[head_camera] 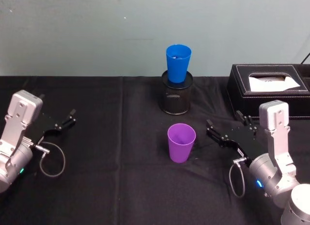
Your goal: Pick up one cup with a gripper and tap it against the other cup.
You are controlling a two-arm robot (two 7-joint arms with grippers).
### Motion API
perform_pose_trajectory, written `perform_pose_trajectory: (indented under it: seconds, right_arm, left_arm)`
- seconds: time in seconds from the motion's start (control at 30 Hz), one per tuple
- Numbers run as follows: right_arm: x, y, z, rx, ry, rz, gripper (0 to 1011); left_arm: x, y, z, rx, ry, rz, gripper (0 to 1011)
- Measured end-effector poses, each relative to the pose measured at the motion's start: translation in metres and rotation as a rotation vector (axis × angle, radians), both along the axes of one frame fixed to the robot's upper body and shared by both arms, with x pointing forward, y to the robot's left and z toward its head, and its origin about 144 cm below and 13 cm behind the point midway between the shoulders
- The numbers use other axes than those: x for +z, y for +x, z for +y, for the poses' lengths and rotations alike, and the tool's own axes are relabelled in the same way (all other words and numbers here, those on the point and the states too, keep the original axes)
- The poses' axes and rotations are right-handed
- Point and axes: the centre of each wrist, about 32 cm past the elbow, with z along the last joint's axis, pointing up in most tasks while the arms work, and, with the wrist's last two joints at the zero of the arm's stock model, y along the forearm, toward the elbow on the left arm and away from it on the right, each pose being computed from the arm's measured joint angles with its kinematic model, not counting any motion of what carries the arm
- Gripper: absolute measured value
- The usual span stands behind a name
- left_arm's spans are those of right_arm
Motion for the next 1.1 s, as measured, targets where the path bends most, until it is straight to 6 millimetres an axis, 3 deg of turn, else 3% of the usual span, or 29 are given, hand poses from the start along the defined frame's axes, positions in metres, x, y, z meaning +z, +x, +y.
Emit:
perform_pose_trajectory:
  seconds: [0.27,1.1]
  right_arm:
    - [-0.0112,0.0032,-0.0030,-0.002,-0.007,0.025,1003]
    - [-0.0101,0.0028,-0.0024,0.000,-0.005,0.019,1002]
  left_arm:
    - [0.0000,0.0000,0.0000,0.000,0.000,0.000,1000]
    - [0.0000,0.0000,0.0000,0.000,0.000,0.000,1000]
